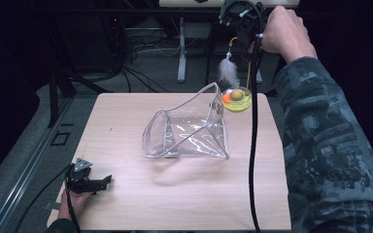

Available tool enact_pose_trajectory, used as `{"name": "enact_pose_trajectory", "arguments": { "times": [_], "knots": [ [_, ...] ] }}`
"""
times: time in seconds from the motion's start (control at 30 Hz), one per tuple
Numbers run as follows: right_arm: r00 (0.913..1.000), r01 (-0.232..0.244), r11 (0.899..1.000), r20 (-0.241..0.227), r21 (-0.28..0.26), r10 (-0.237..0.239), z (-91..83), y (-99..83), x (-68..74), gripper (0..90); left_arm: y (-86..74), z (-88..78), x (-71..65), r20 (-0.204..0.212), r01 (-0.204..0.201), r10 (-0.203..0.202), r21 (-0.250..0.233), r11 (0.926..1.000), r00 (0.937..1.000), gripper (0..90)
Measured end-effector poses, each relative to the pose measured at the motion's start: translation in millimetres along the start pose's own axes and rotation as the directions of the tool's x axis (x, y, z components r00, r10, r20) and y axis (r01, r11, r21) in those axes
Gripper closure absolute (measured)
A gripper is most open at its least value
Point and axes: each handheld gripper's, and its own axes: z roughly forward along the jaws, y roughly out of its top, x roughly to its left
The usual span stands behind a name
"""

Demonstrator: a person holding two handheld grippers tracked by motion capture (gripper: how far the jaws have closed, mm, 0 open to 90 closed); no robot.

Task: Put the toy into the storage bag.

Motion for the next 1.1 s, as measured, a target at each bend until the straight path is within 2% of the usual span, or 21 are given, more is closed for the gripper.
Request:
{"name": "enact_pose_trajectory", "arguments": {
  "times": [0.17, 0.2, 0.47, 0.57, 1.1],
  "knots": [
    [0.9999, 0.012, 1.000, -0.002, -0.016, -0.012, -5.3, 5.3, 6.9, 87.8, 0.0, 0.1, -0.1, 0.000, 0.002, -0.002, -0.002, 1.0000, 1.0000, 0.7],
    [0.9995, 0.030, 0.999, 0.005, -0.013, -0.030, -9.5, 9.2, 10.3, 87.8, -0.1, 0.2, -0.2, 0.001, 0.004, -0.004, -0.002, 1.0000, 1.0000, 0.7],
    [0.9980, 0.060, 0.997, 0.023, -0.038, -0.059, -20.1, 21.2, 26.3, 87.7, -0.1, 0.2, -0.2, 0.001, 0.004, -0.004, -0.002, 1.0000, 1.0000, 0.7],
    [0.9958, 0.089, 0.995, 0.027, -0.043, -0.088, -25.3, 27.7, 34.7, 87.7, 0.0, 0.1, -0.2, 0.001, 0.003, -0.003, -0.002, 1.0000, 1.0000, 0.7],
    [0.9915, 0.130, 0.988, 0.005, -0.087, -0.130, -28.4, 49.6, 62.1, 87.6, 0.0, 0.2, -0.1, 0.000, 0.002, -0.002, -0.003, 1.0000, 1.0000, 0.7]
  ]
}}
